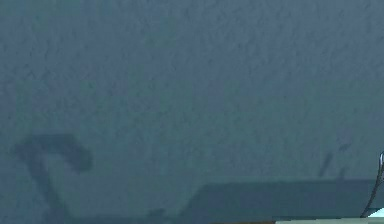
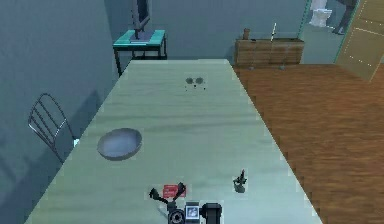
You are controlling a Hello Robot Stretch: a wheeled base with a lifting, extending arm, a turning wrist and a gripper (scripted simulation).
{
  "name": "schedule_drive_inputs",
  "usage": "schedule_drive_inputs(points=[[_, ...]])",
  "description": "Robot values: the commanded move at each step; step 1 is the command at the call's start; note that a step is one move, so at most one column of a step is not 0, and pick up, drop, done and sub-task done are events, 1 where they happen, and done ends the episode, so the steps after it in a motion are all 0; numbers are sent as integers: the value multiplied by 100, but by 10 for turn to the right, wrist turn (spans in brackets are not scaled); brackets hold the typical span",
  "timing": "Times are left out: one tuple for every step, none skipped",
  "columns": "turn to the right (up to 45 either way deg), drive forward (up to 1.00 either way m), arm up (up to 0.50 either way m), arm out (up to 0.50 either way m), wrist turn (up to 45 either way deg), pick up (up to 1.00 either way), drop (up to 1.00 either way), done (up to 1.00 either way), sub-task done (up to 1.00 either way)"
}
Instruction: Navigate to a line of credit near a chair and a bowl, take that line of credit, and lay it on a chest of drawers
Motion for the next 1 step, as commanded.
schedule_drive_inputs(points=[[0,0,0,0,0,100,0,0,0]])
